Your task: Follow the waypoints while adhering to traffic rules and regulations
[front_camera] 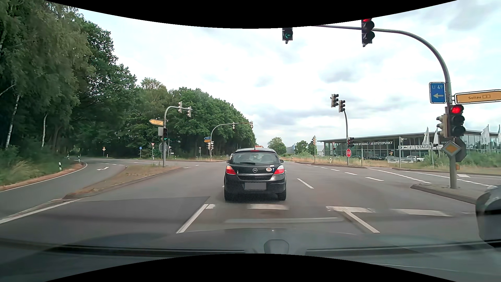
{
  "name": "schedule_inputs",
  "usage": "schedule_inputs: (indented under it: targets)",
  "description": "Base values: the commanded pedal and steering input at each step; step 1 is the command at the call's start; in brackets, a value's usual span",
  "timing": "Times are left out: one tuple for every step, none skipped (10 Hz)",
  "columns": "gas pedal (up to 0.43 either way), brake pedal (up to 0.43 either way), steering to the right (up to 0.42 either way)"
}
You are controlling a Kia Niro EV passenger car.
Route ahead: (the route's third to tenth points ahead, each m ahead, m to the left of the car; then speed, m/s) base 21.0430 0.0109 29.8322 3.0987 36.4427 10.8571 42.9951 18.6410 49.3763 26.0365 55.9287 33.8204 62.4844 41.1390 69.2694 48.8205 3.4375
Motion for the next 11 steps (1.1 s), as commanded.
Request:
schedule_inputs:
  targets:
    - [0.398, 0.000, -0.005]
    - [0.398, 0.000, -0.008]
    - [0.398, 0.000, -0.012]
    - [0.398, 0.000, -0.015]
    - [0.398, 0.000, -0.020]
    - [0.398, 0.000, -0.020]
    - [0.398, 0.000, -0.020]
    - [0.398, 0.000, -0.023]
    - [0.398, 0.000, -0.029]
    - [0.398, 0.000, -0.038]
    - [0.390, 0.000, -0.049]
